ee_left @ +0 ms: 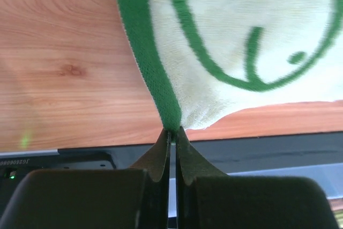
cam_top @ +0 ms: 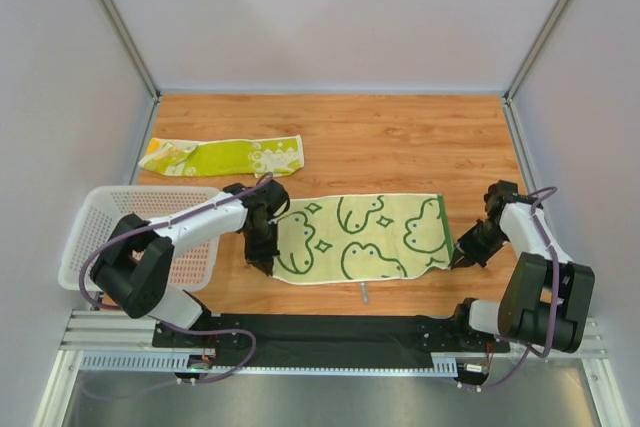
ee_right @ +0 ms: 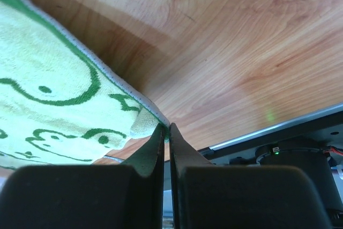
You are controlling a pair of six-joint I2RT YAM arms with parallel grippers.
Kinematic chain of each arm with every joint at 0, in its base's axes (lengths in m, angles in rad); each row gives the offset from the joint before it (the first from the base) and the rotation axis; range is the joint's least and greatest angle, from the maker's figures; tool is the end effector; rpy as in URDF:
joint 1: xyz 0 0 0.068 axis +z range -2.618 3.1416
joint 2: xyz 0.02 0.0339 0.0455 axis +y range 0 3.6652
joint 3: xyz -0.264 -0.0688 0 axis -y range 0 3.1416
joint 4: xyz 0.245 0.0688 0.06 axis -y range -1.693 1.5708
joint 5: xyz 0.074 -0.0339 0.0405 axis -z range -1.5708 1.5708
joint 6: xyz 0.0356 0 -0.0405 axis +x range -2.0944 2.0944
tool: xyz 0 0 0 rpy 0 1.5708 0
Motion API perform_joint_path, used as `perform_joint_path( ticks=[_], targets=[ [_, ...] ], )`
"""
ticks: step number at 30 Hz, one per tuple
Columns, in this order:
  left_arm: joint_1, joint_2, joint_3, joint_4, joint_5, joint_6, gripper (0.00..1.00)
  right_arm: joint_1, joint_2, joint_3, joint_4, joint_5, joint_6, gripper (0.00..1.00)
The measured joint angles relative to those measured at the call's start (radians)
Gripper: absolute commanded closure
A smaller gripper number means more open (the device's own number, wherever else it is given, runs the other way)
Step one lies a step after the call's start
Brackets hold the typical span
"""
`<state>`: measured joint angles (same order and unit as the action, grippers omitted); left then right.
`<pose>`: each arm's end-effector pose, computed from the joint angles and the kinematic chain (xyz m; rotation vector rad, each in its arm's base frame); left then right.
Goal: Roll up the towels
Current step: Fold the towel
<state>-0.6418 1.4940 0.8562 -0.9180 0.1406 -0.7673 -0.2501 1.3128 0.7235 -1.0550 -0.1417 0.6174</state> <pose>0.1844 -0.1440 0.1698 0.1901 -3.0508 0.1788 0.1772 -0.0401 0.1735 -1.2838 -2.7530 -0.1916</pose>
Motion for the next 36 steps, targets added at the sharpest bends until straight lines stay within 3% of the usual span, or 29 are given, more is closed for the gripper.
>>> perform_joint_path(
  ticks=[7, 13, 21, 36],
  targets=[
    [0.021, -0.035, 0.153, -0.092, 0.027, 0.036, 1.00, 0.000, -0.068, 0.052, -0.055, 0.001, 0.000, 1.00],
    [0.136, -0.033, 0.187, -0.146, 0.074, 0.085, 1.00, 0.000, -0.050, 0.103, -0.075, -0.018, 0.000, 1.00],
    [0.293, 0.058, 0.356, -0.191, 0.163, 0.173, 1.00, 0.006, 0.078, 0.314, -0.064, -0.032, -0.001, 1.00],
    [0.375, 0.325, 0.619, -0.203, 0.217, 0.224, 1.00, 0.108, 0.420, 0.642, -0.038, -0.050, -0.004, 1.00]
  ],
)
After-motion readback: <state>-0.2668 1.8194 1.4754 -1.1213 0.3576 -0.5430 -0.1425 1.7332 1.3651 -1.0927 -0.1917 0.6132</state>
